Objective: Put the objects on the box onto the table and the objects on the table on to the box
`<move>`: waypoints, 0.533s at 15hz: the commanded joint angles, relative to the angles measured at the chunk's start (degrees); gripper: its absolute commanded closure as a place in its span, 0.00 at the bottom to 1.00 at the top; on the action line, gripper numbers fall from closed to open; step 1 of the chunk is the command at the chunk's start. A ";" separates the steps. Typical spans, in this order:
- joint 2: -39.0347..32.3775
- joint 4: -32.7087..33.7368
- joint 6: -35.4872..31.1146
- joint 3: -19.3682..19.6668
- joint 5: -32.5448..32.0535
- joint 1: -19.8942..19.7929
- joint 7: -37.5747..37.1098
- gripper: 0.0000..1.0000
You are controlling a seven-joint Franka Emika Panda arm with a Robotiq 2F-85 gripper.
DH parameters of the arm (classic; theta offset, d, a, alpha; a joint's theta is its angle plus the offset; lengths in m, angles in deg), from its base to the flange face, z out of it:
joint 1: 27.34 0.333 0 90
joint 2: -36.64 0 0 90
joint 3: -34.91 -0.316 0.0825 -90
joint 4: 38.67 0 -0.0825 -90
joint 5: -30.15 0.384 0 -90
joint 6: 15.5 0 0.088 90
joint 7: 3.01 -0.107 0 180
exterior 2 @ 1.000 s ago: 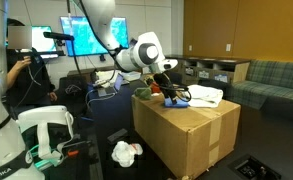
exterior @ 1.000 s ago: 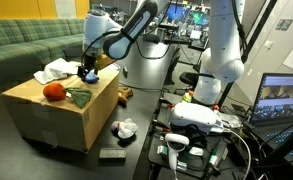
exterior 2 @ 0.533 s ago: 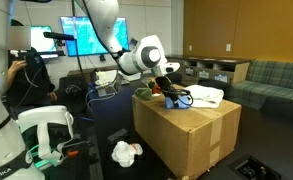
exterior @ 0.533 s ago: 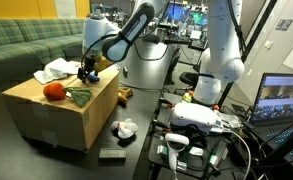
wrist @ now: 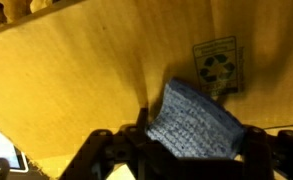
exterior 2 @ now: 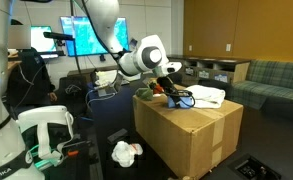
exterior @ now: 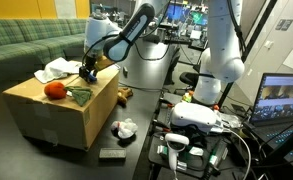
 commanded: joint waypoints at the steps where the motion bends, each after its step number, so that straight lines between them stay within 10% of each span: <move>1: 1.18 -1.66 -1.73 1.45 -1.06 0.77 -0.97 0.64; 8: 4.76 -3.12 -0.35 1.58 -3.87 1.54 -1.15 0.98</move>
